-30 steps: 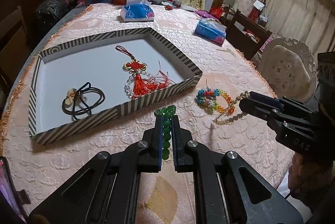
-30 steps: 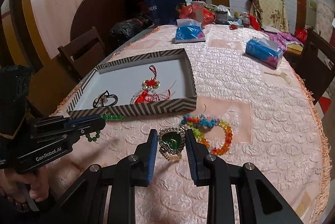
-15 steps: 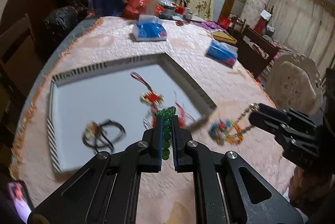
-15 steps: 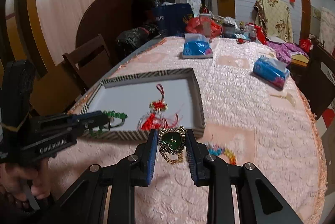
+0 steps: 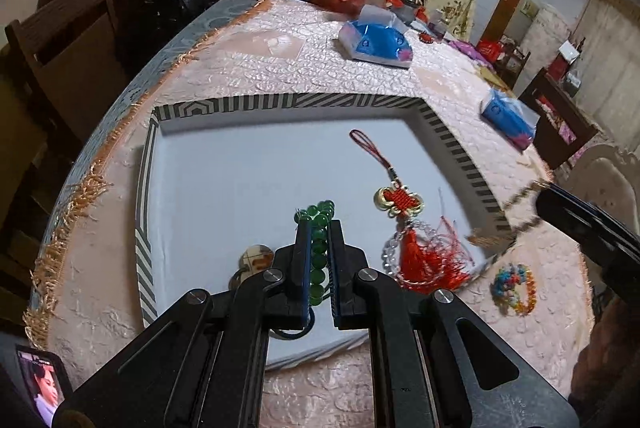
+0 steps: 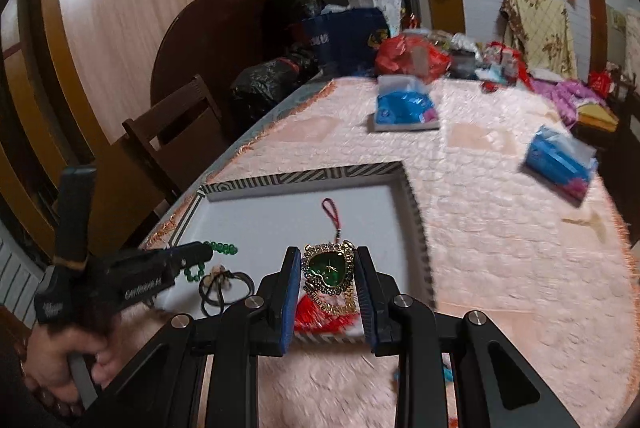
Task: Organize jewelry
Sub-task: 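Carry the green bracelet and heart pendant over the striped box with both tools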
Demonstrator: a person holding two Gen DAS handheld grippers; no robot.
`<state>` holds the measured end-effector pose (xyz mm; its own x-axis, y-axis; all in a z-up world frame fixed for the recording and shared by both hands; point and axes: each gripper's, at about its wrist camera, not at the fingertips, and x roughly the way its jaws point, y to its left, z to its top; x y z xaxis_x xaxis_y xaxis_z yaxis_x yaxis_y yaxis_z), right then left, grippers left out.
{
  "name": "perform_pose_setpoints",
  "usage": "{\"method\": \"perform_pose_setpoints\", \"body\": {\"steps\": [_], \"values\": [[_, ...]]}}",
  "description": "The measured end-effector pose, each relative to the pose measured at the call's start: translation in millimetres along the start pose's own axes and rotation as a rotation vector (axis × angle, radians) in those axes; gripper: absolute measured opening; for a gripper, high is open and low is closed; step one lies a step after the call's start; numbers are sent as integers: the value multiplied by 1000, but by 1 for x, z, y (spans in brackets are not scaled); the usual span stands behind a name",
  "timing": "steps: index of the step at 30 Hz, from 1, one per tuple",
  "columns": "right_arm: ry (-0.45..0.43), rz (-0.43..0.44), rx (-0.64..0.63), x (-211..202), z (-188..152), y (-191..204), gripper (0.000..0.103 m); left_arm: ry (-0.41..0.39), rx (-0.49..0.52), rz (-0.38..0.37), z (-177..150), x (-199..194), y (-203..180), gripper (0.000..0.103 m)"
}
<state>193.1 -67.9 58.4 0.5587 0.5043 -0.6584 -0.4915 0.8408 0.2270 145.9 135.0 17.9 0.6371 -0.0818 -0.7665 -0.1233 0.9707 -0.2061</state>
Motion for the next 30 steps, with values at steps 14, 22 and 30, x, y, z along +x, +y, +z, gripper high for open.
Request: {"method": "perform_pose_setpoints", "body": {"steps": [14, 22, 30], "values": [[115, -31, 17, 62, -23, 5, 26, 76, 38, 46, -14, 25, -12, 6], [134, -35, 15, 69, -30, 8, 26, 122, 25, 65, -22, 34, -10, 6], [142, -39, 25, 72, -32, 5, 26, 145, 18, 82, -26, 40, -9, 6]]}}
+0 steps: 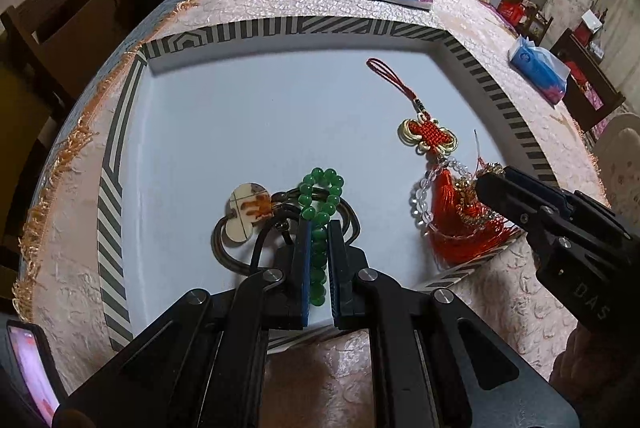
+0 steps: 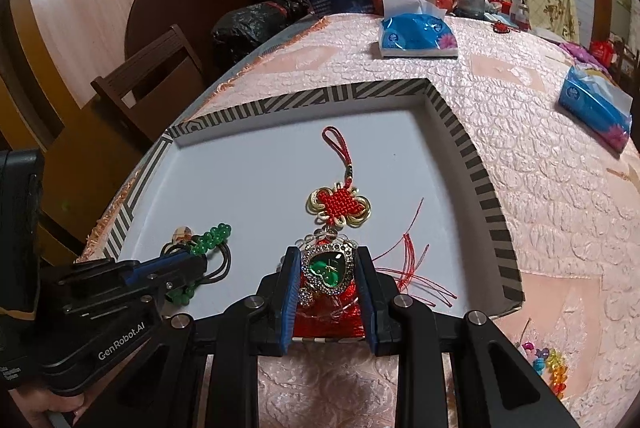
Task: Organize jewelry
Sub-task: 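Carry the green bracelet and heart pendant over the striped box with both tools, then open the left tool to drop the green bracelet while the right releases the heart pendant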
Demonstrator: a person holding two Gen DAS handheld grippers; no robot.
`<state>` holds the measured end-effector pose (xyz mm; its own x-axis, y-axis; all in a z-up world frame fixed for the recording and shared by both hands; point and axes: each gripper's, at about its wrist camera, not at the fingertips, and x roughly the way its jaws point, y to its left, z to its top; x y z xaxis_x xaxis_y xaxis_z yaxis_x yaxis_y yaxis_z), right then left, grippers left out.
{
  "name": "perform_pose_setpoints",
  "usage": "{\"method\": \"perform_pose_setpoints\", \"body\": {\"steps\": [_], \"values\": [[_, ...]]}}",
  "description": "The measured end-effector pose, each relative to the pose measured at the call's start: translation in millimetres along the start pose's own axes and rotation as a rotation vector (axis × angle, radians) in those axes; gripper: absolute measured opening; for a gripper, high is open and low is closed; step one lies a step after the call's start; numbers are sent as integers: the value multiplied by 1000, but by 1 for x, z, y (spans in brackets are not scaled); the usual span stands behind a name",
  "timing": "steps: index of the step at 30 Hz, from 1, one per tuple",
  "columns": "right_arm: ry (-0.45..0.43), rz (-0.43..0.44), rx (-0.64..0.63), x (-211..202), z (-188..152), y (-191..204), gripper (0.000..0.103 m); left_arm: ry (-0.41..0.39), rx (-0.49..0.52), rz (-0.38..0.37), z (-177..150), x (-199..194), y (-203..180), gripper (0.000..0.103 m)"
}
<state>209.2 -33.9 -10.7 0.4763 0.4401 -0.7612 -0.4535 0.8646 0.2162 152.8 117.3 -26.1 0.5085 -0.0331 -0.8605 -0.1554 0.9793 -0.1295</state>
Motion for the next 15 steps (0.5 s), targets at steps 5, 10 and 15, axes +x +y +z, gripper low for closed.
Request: {"method": "perform_pose_setpoints", "body": {"steps": [5, 10, 15], "values": [[0, 1, -1, 1, -1, 1, 26, 0, 0, 4, 0, 0, 0, 6], [4, -1, -4, 2, -2, 1, 26, 0, 1, 5, 0, 0, 0, 6], [4, -3, -9, 1, -3, 3, 26, 0, 3, 8, 0, 0, -1, 6]]}}
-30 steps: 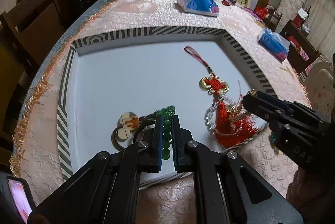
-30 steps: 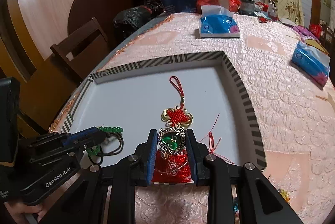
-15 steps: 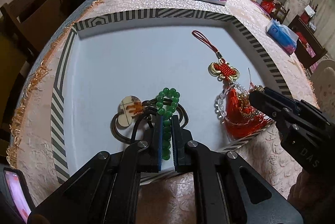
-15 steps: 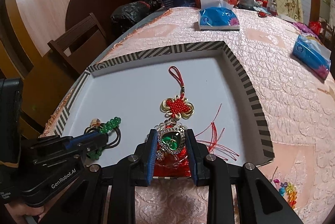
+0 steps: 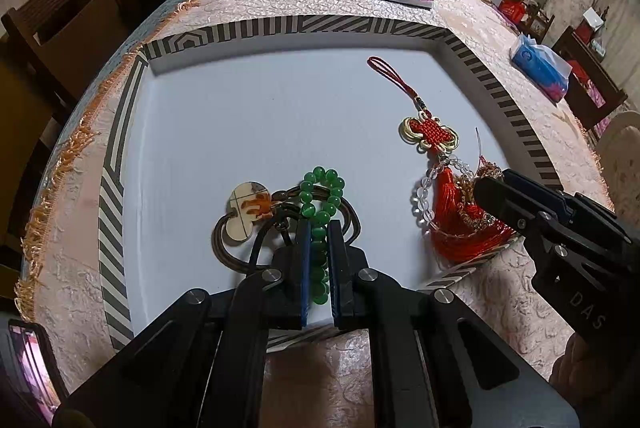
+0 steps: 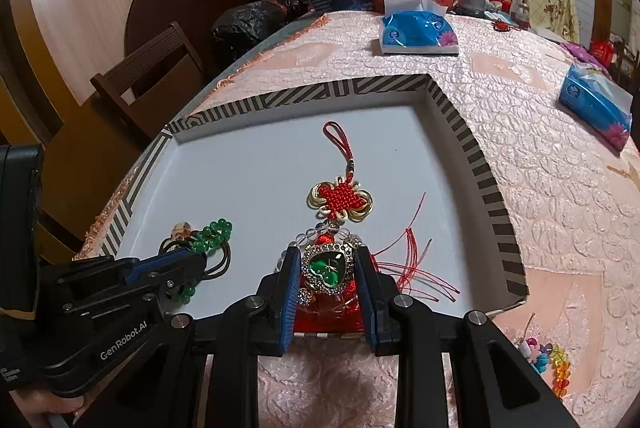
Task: Organize jewelry
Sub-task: 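Open the left tool to drop the green bracelet while the right releases the heart pendant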
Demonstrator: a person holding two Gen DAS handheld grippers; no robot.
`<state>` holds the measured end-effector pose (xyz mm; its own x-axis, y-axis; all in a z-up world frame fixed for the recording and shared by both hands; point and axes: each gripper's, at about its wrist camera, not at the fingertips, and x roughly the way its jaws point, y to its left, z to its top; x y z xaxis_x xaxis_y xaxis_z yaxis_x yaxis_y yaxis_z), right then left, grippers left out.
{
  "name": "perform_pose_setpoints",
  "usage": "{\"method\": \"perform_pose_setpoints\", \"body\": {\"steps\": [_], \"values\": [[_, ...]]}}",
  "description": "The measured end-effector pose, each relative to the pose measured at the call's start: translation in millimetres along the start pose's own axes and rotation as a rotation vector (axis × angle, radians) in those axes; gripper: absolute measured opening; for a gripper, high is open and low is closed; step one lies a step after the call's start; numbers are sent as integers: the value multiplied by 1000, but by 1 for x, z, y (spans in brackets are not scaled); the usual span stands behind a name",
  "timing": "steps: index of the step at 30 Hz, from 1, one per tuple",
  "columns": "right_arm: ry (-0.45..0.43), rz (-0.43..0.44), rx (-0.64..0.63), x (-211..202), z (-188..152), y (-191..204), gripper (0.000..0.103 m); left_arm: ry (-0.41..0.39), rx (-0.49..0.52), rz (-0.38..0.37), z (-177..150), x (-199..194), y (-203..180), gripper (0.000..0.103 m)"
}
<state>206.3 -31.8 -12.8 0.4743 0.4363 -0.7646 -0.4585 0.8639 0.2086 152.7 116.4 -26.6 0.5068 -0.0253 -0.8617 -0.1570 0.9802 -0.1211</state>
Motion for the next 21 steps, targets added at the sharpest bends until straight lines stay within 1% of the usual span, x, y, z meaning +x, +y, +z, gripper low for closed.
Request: {"method": "perform_pose_setpoints", "body": {"steps": [10, 13, 15, 16, 17, 20, 21], "values": [[6, -4, 8, 1, -1, -1, 26, 0, 0, 10, 0, 0, 1, 6], [10, 1, 11, 1, -1, -1, 26, 0, 1, 16, 0, 0, 1, 8], [14, -2, 2, 2, -1, 1, 26, 1, -1, 18, 0, 0, 2, 12], [15, -2, 0, 2, -1, 2, 26, 0, -3, 19, 0, 0, 2, 19], [16, -2, 0, 2, -1, 2, 26, -4, -6, 20, 1, -1, 2, 29], [13, -6, 4, 2, 0, 2, 26, -31, -8, 28, 1, -5, 1, 43], [10, -5, 4, 1, 0, 3, 26, -40, -6, 36, 2, -7, 1, 45]]}}
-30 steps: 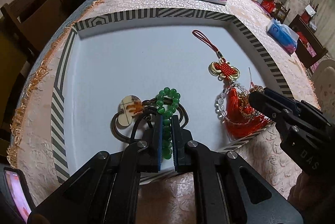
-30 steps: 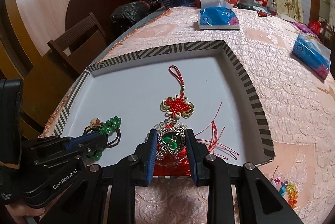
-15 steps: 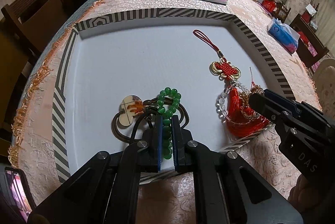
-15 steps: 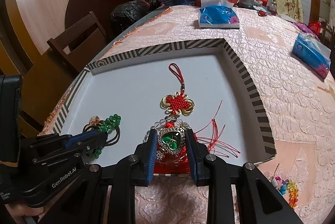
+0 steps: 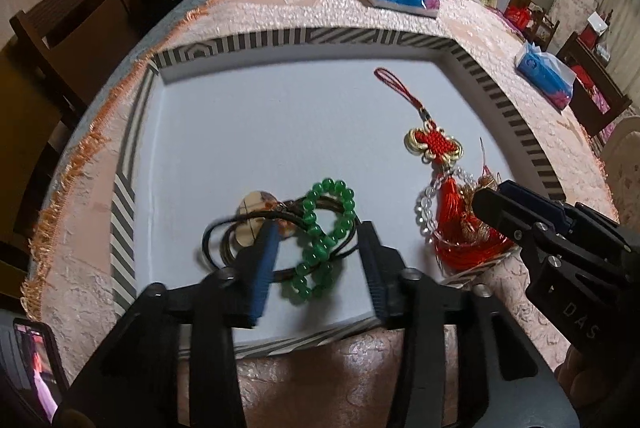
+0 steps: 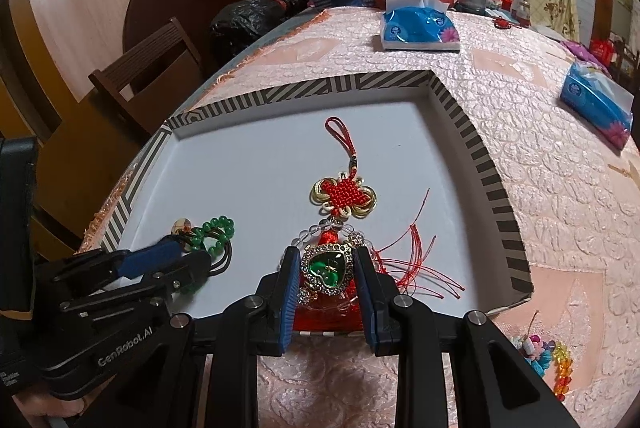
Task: Organize jewelry
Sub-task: 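Open the left tool to drop the green bracelet while the right releases the heart pendant, then lift both tools away from the striped box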
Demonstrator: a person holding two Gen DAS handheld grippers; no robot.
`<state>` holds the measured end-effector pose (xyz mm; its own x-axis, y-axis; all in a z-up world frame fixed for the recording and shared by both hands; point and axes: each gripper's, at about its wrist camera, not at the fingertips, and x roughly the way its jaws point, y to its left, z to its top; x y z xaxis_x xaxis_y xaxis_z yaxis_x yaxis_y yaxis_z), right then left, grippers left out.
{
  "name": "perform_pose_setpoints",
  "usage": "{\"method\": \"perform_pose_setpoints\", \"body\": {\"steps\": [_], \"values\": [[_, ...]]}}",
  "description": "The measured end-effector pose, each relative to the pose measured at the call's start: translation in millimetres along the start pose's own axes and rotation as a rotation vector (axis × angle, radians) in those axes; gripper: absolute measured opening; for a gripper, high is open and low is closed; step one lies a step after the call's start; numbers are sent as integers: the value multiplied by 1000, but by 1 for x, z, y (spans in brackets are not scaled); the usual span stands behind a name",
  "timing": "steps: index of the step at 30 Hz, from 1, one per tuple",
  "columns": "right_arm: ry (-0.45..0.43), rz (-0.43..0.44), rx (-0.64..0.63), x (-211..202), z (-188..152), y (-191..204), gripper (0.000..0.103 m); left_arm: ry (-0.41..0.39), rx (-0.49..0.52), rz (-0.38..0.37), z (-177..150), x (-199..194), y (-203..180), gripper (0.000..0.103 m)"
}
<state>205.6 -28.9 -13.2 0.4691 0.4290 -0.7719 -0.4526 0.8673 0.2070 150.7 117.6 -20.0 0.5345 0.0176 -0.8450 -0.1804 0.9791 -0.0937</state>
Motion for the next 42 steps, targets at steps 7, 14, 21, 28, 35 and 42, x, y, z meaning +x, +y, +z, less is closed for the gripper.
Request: {"method": "perform_pose_setpoints", "body": {"steps": [7, 14, 21, 28, 35, 42], "values": [[-61, -8, -2, -15, 5, 1, 45, -31, -19, 55, 1, -4, 5, 57], [-88, -24, -25, -26, 3, 6, 45, -68, -32, 77, 1, -13, 8, 70], [-129, -28, -45, -47, -7, 9, 45, -103, -9, 125, 3, -26, 4, 79], [-199, -58, -102, -79, -17, 15, 79, -134, 33, 140, 4, -32, -4, 84], [-212, -89, -101, -102, -23, 13, 101, -194, 53, 109, 3, -44, -11, 103], [-211, -163, -72, -109, -30, 0, 101, -234, 66, 70, 2, -51, -17, 103]]}}
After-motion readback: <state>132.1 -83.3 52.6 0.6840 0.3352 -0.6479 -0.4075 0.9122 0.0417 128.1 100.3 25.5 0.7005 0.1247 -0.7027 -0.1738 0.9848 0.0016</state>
